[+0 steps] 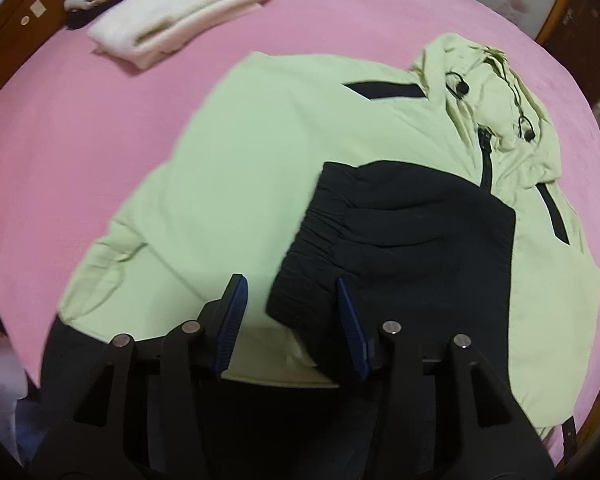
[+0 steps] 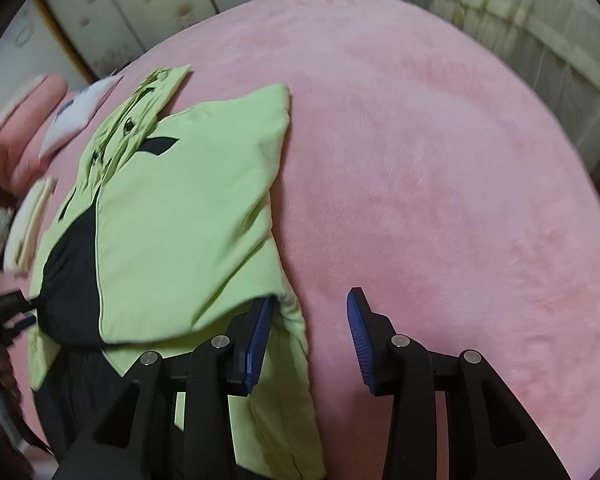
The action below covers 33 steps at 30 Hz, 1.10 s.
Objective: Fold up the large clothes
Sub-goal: 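Smooth the folded sleeves on the jacket front with both tools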
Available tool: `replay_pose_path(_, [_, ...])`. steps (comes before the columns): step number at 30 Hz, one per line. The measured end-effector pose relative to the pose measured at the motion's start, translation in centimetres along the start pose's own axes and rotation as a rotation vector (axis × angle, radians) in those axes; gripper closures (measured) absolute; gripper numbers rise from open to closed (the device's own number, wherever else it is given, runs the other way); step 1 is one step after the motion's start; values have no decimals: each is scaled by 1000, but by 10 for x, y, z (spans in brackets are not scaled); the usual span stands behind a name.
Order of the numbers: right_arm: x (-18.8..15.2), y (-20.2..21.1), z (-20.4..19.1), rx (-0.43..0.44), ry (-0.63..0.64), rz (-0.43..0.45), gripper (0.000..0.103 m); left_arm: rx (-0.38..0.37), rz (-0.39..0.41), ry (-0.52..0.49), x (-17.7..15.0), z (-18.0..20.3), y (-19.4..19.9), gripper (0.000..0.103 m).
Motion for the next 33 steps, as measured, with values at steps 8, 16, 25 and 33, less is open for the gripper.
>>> replay_pose_path(8, [4, 52, -46, 153, 53, 66, 67, -13, 102, -104, 0, 20, 57, 59])
replay_pose_path(16, [-22, -16, -133, 456, -37, -265, 101, -330, -62, -284, -15, 112, 30, 95])
replay_pose_path(25, [-38, -66, -135, 448, -50, -399, 102, -216, -225, -255, -23, 112, -27, 101])
replay_pose_path(33, [3, -57, -51, 248, -49, -193, 103, -80, -168, -97, -6, 25, -35, 102])
Point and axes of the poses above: each gripper's, at about its wrist camera, not at the fingertips, and y roughly against the way its jaws point, z to its right, x to its top, the point moved 2 cm from there along -y, roughly the way its jaws point, and after that the axes turned 13 degrees about -y, right-handed, at the moved point
